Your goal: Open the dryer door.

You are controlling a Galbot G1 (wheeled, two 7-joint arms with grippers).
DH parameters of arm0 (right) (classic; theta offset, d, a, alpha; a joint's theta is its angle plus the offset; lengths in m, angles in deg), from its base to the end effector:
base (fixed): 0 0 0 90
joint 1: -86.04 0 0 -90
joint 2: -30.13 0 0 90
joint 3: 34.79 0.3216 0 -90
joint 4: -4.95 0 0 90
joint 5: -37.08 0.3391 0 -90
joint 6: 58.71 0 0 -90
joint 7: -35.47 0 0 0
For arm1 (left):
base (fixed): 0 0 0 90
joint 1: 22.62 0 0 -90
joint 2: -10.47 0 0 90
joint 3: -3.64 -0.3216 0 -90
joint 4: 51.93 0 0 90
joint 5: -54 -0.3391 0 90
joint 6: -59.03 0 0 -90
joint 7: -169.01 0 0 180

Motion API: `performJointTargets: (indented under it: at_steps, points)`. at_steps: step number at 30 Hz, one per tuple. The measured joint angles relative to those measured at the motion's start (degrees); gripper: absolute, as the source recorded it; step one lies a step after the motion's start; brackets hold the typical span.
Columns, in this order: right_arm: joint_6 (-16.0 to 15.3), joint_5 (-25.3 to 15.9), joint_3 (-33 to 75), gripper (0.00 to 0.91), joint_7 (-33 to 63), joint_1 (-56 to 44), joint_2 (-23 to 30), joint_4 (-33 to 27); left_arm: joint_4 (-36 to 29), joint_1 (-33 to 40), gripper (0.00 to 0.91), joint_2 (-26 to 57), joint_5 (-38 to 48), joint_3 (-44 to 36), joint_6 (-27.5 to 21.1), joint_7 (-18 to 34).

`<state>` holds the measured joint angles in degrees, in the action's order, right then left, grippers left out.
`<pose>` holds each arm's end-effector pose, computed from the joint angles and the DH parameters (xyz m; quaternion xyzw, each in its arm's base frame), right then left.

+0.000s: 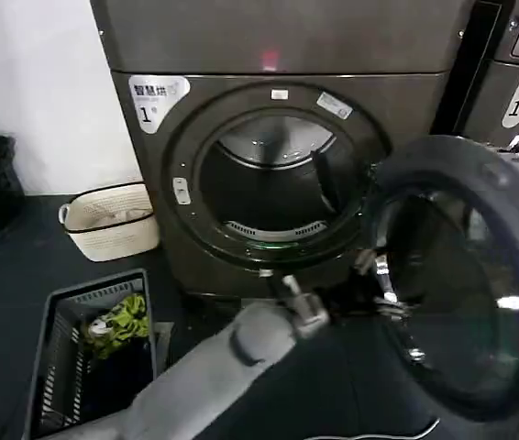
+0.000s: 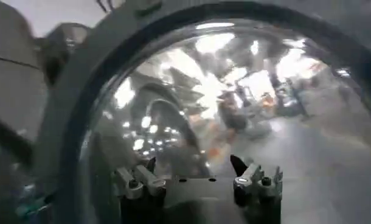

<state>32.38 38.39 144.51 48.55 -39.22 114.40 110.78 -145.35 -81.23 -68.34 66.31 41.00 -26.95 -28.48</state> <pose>-0.1095 -0.3475 -0.1618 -0.6927 -0.6360 0.3385 0.0331 0.3565 -0.2054 -0.1900 0.5598 0.7970 0.1138 0.1964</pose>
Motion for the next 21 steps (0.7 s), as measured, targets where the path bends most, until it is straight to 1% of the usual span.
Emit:
performJointTargets:
  at_steps: [2,6,9,14,17,21]
  points:
    - [-0.62,-0.27,1.42,0.907,2.99,-0.30,-0.05,-0.57,2.24,1.62,0.907,-1.84,0.05,-1.64,0.00,0.01]
    - [-0.62,-0.40,4.10,0.907,7.27,-1.10,-0.96,-3.56,6.77,4.99,0.907,-5.37,0.06,-3.99,-0.05,0.22]
    - [0.13,-0.29,5.84,0.907,10.05,-1.90,-1.76,-6.44,10.41,7.27,0.907,-8.19,-0.11,-4.83,0.09,0.21]
    - [-0.86,0.28,8.15,0.907,11.82,-2.73,-3.25,-10.36,15.11,9.55,0.907,-11.57,-0.06,-5.24,0.33,0.25]
    - [-1.23,0.31,8.90,0.907,11.73,-2.72,-3.93,-11.41,16.54,9.96,0.907,-12.66,-0.10,-5.20,0.34,0.28]
    - [-0.84,0.31,9.08,0.907,11.36,-2.72,-4.36,-12.33,16.98,10.12,0.907,-13.07,-0.19,-5.13,0.30,0.28]
